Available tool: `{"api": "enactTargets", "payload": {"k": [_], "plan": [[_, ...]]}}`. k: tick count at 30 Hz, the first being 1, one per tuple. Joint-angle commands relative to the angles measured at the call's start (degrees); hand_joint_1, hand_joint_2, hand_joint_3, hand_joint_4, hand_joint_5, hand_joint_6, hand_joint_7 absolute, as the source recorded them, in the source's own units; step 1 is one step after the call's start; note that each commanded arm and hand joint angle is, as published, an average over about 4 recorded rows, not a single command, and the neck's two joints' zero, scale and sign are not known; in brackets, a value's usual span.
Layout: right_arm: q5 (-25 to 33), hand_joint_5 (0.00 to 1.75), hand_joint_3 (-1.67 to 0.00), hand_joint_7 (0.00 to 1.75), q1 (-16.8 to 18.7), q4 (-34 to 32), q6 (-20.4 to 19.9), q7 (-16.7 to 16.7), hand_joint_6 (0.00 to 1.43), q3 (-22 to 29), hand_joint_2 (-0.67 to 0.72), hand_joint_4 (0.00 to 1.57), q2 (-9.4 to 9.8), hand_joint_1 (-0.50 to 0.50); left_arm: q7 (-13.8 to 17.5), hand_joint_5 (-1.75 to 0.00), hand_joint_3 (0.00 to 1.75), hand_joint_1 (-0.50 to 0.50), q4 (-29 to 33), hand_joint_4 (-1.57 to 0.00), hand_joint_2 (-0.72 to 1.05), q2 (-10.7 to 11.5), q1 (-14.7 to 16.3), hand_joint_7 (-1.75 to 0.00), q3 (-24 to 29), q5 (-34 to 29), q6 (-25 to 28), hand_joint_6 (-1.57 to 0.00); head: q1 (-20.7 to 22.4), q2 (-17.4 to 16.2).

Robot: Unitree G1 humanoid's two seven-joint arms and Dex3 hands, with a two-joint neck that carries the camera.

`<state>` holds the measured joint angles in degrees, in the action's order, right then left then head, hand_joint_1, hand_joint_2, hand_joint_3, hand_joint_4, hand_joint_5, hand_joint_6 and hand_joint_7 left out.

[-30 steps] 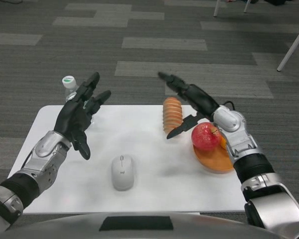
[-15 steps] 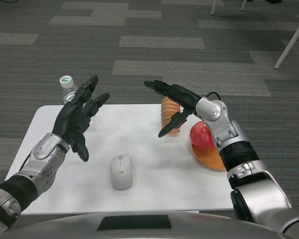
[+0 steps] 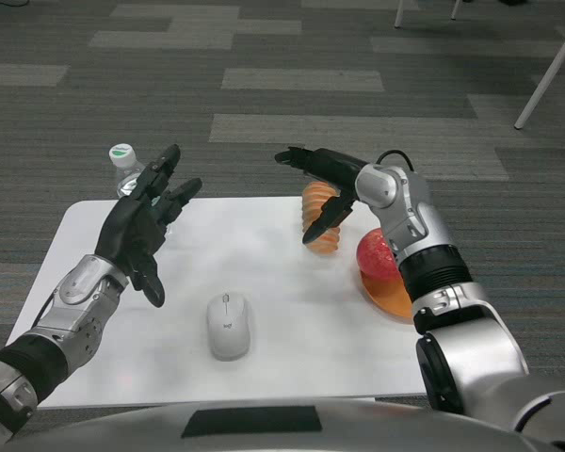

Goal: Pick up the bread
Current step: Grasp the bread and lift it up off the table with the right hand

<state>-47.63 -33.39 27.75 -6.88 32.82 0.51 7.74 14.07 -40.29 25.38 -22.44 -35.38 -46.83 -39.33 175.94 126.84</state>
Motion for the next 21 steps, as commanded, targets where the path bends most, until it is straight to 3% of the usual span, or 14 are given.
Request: {"api": "enactTargets", "payload": {"k": [1,12,21], "plan": [[-1.9,0.68,-0.20,0.21,-1.4,0.5,0.7,0.6,0.00,1.0,-0.54,0.00,0.47,-0.42,0.3,-0.46,0.09,0.50,-0.6,0.00,-0.64,0.1,-0.2,0.00,-0.7,-0.8,0.0,0.00,-0.2,0.0],[-7.9,0.68,-0.24,0.28,-3.0,6.7,0.7,0.5,0.00,2.1,-0.54,0.00,1.53,-0.43,0.3,-0.41,0.09,0.50,-1.3,0.00,-0.64,-0.1,-0.5,0.00,-1.4,-1.2,-0.2,0.00,-0.8,0.6],[-11.1,0.78,-0.24,0.28,-4.4,16.7,-0.1,-1.7,0.00,2.4,-0.54,0.00,0.25,-0.42,0.3,-0.41,0.09,0.50,-2.1,0.00,-0.66,-0.8,-0.5,0.00,-1.6,-1.2,-0.3,0.00,-0.9,0.8]]}}
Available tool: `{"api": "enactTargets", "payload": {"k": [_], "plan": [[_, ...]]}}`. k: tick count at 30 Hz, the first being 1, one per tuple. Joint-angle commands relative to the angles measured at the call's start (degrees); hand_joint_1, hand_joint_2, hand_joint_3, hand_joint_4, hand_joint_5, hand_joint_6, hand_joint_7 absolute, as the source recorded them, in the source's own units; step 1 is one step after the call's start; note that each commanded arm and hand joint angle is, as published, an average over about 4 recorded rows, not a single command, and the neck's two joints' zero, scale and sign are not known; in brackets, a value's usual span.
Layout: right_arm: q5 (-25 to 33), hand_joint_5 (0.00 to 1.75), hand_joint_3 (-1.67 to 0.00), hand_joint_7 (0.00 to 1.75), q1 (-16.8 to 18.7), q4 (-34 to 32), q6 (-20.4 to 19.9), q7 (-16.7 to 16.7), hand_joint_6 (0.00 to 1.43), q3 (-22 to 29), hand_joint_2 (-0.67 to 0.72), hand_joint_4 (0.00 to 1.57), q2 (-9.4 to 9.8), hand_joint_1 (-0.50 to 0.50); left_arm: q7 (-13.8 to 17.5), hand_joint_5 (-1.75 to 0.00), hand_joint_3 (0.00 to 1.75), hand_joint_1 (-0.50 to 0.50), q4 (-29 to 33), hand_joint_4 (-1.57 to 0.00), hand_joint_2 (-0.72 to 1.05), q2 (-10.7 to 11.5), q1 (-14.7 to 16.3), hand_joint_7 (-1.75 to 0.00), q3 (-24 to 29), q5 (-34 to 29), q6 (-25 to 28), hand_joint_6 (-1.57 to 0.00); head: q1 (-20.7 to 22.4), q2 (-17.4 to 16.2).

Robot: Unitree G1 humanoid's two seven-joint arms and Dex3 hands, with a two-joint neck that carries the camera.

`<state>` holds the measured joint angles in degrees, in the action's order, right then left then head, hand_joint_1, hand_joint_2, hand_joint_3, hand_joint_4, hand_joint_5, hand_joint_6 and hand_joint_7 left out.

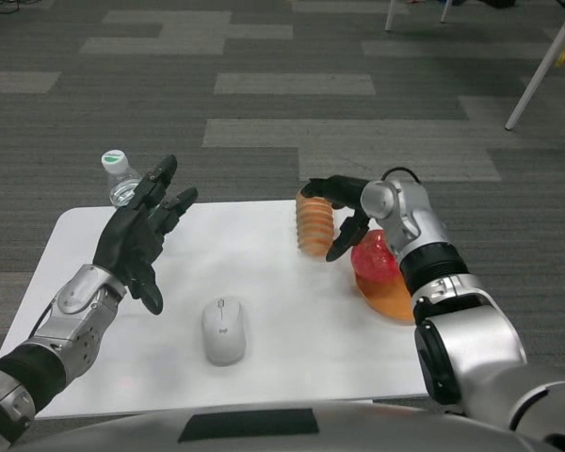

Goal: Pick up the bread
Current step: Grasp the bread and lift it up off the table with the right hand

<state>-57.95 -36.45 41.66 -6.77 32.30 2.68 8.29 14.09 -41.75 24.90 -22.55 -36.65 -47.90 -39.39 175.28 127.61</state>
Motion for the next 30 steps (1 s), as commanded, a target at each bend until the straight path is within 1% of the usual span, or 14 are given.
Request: {"api": "enactTargets", "payload": {"k": [1,4,7,9,13,17,19,21,23,26,30], "plan": [[-1.0,0.78,-0.24,0.28,-1.5,3.9,-0.2,-1.8,0.00,0.2,-0.54,0.00,-0.45,-0.42,0.3,-0.41,0.09,0.50,-0.7,0.00,-0.66,-0.4,-0.5,0.00,-0.4,-0.2,-0.2,0.00,-0.4,0.1],[-1.4,0.78,-0.24,0.28,-1.7,6.3,-0.3,-3.0,0.00,0.2,-0.54,0.00,-0.89,-0.42,0.3,-0.41,0.09,0.50,-1.1,0.00,-0.64,-0.6,-0.7,0.00,-0.6,-0.2,-0.2,0.00,-0.4,0.1],[-1.7,0.78,-0.24,0.23,-1.9,8.1,-0.2,-4.3,0.00,0.1,-0.54,0.00,-1.35,-0.42,0.3,-0.41,0.09,0.50,-1.5,0.00,-0.64,-0.9,-0.9,0.00,-0.9,-0.3,-0.2,0.00,-0.7,0.0],[-1.8,0.78,-0.24,0.21,-2.1,9.2,-0.2,-5.1,0.00,-0.1,-0.54,0.00,-1.44,-0.42,0.3,-0.41,0.09,0.50,-1.7,0.00,-0.64,-1.0,-1.1,0.00,-1.1,-0.5,-0.3,0.00,-0.7,0.1],[-2.1,0.78,-0.24,0.23,-3.1,11.7,0.0,-6.6,0.00,-1.1,-0.54,0.00,-1.39,-0.46,0.4,-0.41,0.09,0.50,-2.2,0.00,-0.64,-1.3,-1.4,0.00,-1.6,-1.1,-0.5,0.00,-1.0,0.2],[-2.7,0.78,-0.24,0.21,-3.7,13.9,0.4,-8.0,0.00,-2.3,-0.54,0.00,-1.17,-0.45,0.4,-0.41,0.09,0.50,-2.5,0.00,-0.64,-1.7,-1.5,0.00,-1.7,-1.1,-0.5,0.00,-1.1,0.2],[-2.8,0.78,-0.24,0.21,-3.8,14.6,0.5,-8.3,0.00,-3.4,-0.51,0.00,-1.17,-0.43,0.4,-0.41,0.09,0.50,-2.7,0.00,-0.64,-1.9,-1.6,0.00,-1.7,-1.1,-0.5,0.00,-1.3,0.2],[-2.8,0.78,-0.24,0.21,-3.8,15.5,0.6,-8.7,0.00,-4.6,-0.51,0.00,-1.17,-0.42,0.4,-0.41,0.09,0.50,-2.9,0.00,-0.64,-2.0,-1.7,0.00,-1.8,-1.1,-0.5,0.00,-1.5,0.2],[-2.8,0.78,-0.24,0.23,-3.9,16.3,0.6,-8.9,0.00,-6.3,-0.54,0.00,-1.17,-0.42,0.4,-0.41,0.09,0.50,-3.1,0.00,-0.64,-2.0,-1.8,0.00,-1.8,-1.1,-0.5,0.00,-1.5,0.2],[-2.8,0.78,-0.24,0.21,-4.4,18.0,0.6,-8.9,0.00,-9.9,-0.54,0.00,-0.91,-0.42,0.4,-0.41,0.09,0.50,-3.2,0.00,-0.64,-2.1,-1.8,0.00,-1.9,-1.1,-0.6,0.00,-1.9,0.2],[-2.8,0.78,-0.24,0.24,-4.7,19.5,0.6,-9.0,0.00,-14.8,-0.54,0.00,-0.58,-0.42,0.4,-0.41,0.09,0.50,-3.5,0.00,-0.64,-2.3,-1.9,0.00,-1.9,-1.2,-0.6,0.00,-2.1,0.3]]}}
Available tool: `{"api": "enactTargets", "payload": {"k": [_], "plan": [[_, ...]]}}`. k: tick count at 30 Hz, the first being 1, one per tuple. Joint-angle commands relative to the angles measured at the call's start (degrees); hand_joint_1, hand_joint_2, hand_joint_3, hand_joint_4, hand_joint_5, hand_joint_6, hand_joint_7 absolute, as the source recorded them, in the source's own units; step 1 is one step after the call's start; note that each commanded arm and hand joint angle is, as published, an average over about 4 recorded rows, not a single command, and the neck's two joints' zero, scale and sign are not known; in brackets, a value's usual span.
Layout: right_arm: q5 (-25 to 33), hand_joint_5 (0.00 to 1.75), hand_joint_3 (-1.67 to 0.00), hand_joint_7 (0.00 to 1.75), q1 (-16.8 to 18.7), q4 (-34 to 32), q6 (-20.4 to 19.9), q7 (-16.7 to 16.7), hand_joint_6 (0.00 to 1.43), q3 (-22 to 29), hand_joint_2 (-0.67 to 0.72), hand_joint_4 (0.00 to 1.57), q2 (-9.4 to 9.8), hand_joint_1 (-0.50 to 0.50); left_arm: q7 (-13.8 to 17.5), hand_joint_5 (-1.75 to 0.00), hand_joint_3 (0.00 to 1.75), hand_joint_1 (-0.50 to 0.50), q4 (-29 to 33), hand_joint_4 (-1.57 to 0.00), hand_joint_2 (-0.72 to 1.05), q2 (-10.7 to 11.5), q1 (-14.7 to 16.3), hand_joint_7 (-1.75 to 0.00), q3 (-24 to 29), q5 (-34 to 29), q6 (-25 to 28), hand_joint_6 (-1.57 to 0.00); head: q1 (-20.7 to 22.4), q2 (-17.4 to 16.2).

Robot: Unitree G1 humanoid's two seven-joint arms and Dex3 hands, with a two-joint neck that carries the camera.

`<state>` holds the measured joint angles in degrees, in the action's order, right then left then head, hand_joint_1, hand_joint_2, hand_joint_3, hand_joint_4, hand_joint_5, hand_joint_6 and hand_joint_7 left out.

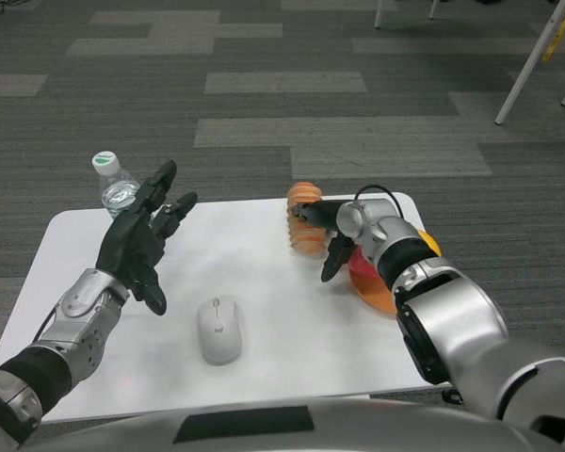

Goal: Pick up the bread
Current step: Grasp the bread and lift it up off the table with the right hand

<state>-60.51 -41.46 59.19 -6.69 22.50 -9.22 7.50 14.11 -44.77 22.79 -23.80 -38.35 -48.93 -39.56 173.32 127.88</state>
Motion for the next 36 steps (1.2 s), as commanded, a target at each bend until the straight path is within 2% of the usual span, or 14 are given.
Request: {"api": "enactTargets", "payload": {"k": [1,5,8,12,16,20,26,30,36], "plan": [[-0.2,0.78,-0.24,0.23,0.4,2.1,0.4,0.8,0.00,-4.2,-0.54,0.00,0.23,-0.42,0.4,-0.41,0.09,0.50,-0.5,0.00,-0.64,-0.2,-0.6,0.00,-0.3,-0.2,-0.5,0.00,-0.2,0.1],[-0.2,0.78,-0.24,0.21,1.3,2.1,0.0,1.0,0.00,-7.8,-0.54,0.00,0.17,-0.44,0.4,-0.41,0.09,0.50,-0.6,0.00,-0.64,-0.3,-0.5,0.00,-0.3,-0.4,-0.7,0.00,-0.3,0.2],[-0.2,0.78,-0.30,0.26,1.9,1.8,-0.5,1.0,0.00,-9.2,-0.54,0.00,0.15,-0.46,0.4,-0.41,0.09,0.50,-0.6,0.00,-0.64,-0.2,-0.3,0.00,-0.2,-0.5,-0.8,0.00,-0.3,0.2],[-0.3,0.78,-0.48,0.31,2.6,1.7,-1.0,0.9,0.00,-9.8,-0.54,0.00,0.15,-0.46,0.4,-0.41,0.09,0.50,-0.6,0.00,-0.64,-0.3,-0.2,0.00,-0.1,-0.5,-0.9,0.00,-0.6,0.9],[-0.3,0.78,-0.69,0.52,3.8,1.2,-2.7,0.9,0.00,-9.9,-0.54,0.00,0.01,-0.49,0.4,-0.41,0.09,0.50,-0.6,0.00,-0.64,-0.3,-0.1,0.00,0.0,-0.5,-1.0,0.00,-0.9,1.8],[-0.2,0.78,-0.75,0.82,4.2,1.1,-4.0,0.9,0.00,-9.9,-0.48,0.00,-0.03,-0.46,0.4,-0.41,0.09,0.50,-0.5,0.00,-0.64,-0.3,0.0,0.00,0.2,-0.5,-1.1,0.00,-0.9,1.9],[0.0,0.78,-0.91,1.15,4.6,0.0,-6.6,1.4,0.00,-9.9,-0.48,0.00,0.48,-0.46,0.4,-0.41,0.09,0.50,-0.6,0.00,-0.64,-0.4,0.0,0.00,0.3,-0.5,-1.3,0.00,-0.6,2.2],[0.2,0.78,-0.95,1.27,5.1,-1.0,-8.1,1.4,0.00,-9.3,-0.48,0.00,0.85,-0.46,0.4,-0.41,0.09,0.50,-0.6,0.00,-0.64,-0.5,0.1,0.00,0.4,-0.5,-1.4,0.00,-0.4,2.3],[0.7,1.07,-0.95,1.43,6.1,-3.6,-9.9,3.3,0.03,-7.6,-0.48,0.00,1.99,-0.46,0.4,-0.41,0.09,0.50,-0.6,0.00,-0.64,-0.5,0.4,0.00,0.6,-0.5,-1.5,0.00,-0.2,2.4]]}}
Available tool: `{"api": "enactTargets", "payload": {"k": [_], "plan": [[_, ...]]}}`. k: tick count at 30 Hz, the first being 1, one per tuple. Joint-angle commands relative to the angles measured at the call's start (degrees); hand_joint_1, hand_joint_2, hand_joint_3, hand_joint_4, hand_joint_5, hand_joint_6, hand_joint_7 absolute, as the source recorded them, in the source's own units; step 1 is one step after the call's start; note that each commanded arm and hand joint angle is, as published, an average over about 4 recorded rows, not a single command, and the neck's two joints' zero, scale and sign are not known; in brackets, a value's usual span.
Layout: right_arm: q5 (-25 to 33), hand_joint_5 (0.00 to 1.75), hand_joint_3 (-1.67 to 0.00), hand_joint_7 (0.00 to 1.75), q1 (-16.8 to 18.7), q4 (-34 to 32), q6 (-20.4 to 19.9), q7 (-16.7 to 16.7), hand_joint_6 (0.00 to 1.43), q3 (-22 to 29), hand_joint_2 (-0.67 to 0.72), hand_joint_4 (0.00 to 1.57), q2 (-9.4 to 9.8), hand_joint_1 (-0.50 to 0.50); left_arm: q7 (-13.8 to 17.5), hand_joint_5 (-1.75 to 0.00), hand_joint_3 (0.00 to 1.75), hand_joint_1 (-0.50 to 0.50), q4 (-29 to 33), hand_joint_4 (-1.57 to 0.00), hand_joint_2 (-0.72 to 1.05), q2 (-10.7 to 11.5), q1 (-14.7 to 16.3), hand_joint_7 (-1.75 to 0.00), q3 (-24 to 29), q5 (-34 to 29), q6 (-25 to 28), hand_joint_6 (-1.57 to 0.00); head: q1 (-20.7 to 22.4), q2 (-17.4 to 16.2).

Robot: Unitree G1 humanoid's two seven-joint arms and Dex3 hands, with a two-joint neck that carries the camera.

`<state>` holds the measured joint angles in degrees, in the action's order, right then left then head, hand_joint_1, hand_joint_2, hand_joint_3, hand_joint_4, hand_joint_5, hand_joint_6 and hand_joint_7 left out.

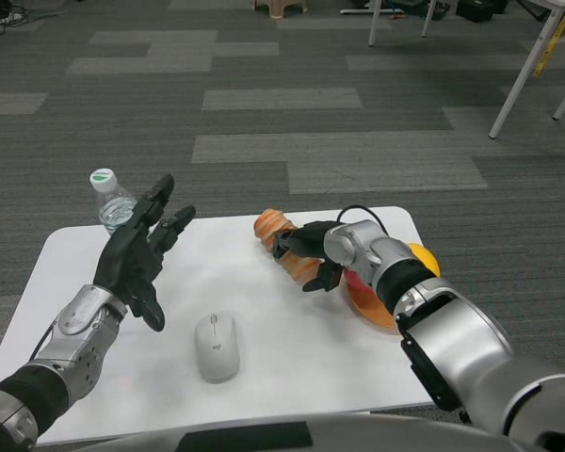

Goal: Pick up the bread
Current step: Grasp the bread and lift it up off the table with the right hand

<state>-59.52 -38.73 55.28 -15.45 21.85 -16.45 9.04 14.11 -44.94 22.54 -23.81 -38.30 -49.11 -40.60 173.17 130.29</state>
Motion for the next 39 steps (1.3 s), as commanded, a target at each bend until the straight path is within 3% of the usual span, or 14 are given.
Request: {"api": "enactTargets", "payload": {"k": [1,3,8,12,15,19,23,30,33,36,39], "plan": [[-0.2,1.07,-0.97,1.45,3.6,-0.4,-1.2,4.7,0.03,-0.4,-0.49,0.00,0.72,-0.46,0.4,-0.41,0.09,0.50,-0.4,0.00,-0.64,-0.2,0.4,0.00,0.6,-0.3,-0.5,0.00,0.3,-0.1],[-0.2,1.07,-1.01,1.47,3.8,-1.1,-1.2,5.7,0.03,-0.4,-0.49,0.00,0.98,-0.46,0.4,-0.41,0.09,0.50,-0.4,0.00,-0.66,-0.2,0.4,0.00,0.7,-0.3,-0.5,0.00,0.6,-0.1],[0.6,1.16,-1.03,1.47,6.1,-4.2,-3.2,18.1,0.03,-0.5,-0.48,0.00,2.65,-0.46,0.4,-0.41,0.09,0.50,-0.4,0.00,-0.64,-0.2,0.5,0.00,0.7,-0.3,-0.7,0.00,1.0,-0.1],[0.7,1.16,-1.05,1.47,7.9,-7.1,-3.5,22.4,0.03,-0.6,-0.48,0.00,3.57,-0.46,0.4,-0.41,0.09,0.50,-0.3,0.00,-0.64,-0.1,0.5,0.00,0.7,-0.4,-0.7,0.00,1.5,-0.2],[1.4,1.16,-1.11,1.47,9.1,-10.1,-3.5,23.2,0.03,-0.7,-0.48,0.00,4.96,-0.46,0.4,-0.41,0.09,0.50,-0.4,0.00,-0.64,0.0,0.5,0.00,0.7,-0.4,-0.8,0.00,1.4,-0.1],[1.7,1.16,-1.11,1.47,9.3,-9.7,-3.7,23.1,0.03,-0.4,-0.48,0.00,5.33,-0.46,0.4,-0.41,0.09,0.50,-0.4,0.00,-0.64,0.1,0.5,0.00,0.6,-0.3,-0.8,0.00,1.1,-0.1],[1.6,1.16,-1.05,1.47,9.2,-6.9,-4.9,22.7,0.00,0.1,-0.48,0.00,4.43,-0.46,0.4,-0.41,0.07,0.50,-0.4,0.00,-0.64,-0.1,0.4,0.00,0.6,-0.3,-0.8,0.00,1.2,-0.3],[1.3,1.16,-1.23,1.54,8.9,-2.4,-6.9,22.2,0.01,1.5,-0.35,0.00,3.04,-0.46,0.4,-0.41,0.09,0.50,-0.4,0.00,-0.64,-0.2,0.4,0.00,0.6,-0.3,-0.8,0.00,1.3,-0.4],[1.5,1.16,-1.27,1.54,8.9,-3.1,-8.7,22.1,0.03,2.7,-0.38,0.00,3.02,-0.46,0.4,-0.41,0.09,0.50,-0.4,0.00,-0.64,-0.2,0.4,0.00,0.6,-0.3,-0.8,0.00,1.4,-0.5],[2.3,1.12,-1.21,1.54,8.9,-4.2,-10.0,22.0,0.05,4.4,-0.41,0.00,3.09,-0.46,0.4,-0.41,0.09,0.50,-0.4,0.00,-0.64,-0.1,0.4,0.00,0.6,-0.3,-0.8,0.00,1.6,-0.3],[4.3,1.07,-0.93,1.54,8.9,-5.5,-10.4,22.0,0.06,5.7,-0.41,0.00,3.04,-0.46,0.4,-0.41,0.09,0.50,-0.4,0.00,-0.64,-0.1,0.4,0.00,0.6,-0.3,-0.8,0.00,1.8,-0.3]]}}
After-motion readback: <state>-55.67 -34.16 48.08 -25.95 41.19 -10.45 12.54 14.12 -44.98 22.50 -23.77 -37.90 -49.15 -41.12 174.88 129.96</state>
